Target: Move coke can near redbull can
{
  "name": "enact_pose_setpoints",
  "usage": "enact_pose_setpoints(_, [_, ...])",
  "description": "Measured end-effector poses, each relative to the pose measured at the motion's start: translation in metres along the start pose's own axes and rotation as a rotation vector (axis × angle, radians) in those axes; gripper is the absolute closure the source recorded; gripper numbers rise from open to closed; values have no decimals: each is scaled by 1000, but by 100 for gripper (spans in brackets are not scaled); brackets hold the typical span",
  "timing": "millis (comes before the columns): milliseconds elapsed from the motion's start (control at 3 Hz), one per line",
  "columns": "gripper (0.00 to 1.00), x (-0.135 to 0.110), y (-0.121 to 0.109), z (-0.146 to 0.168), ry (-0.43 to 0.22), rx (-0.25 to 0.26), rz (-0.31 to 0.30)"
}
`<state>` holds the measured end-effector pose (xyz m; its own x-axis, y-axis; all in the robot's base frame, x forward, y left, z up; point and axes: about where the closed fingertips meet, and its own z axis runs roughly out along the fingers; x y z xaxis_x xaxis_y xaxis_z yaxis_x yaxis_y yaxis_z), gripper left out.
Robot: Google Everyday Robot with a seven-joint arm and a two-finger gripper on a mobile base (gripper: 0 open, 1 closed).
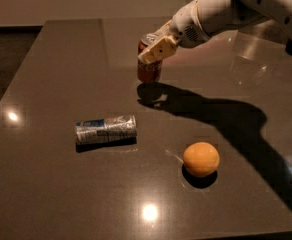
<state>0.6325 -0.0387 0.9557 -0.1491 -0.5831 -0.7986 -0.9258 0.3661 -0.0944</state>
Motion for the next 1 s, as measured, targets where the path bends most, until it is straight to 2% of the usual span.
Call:
enact_pose_setpoints(667, [100,-17,58,25,0,-155,-99])
enact_pose_setpoints(1000, [100,-18,78,36,11,-213,-131])
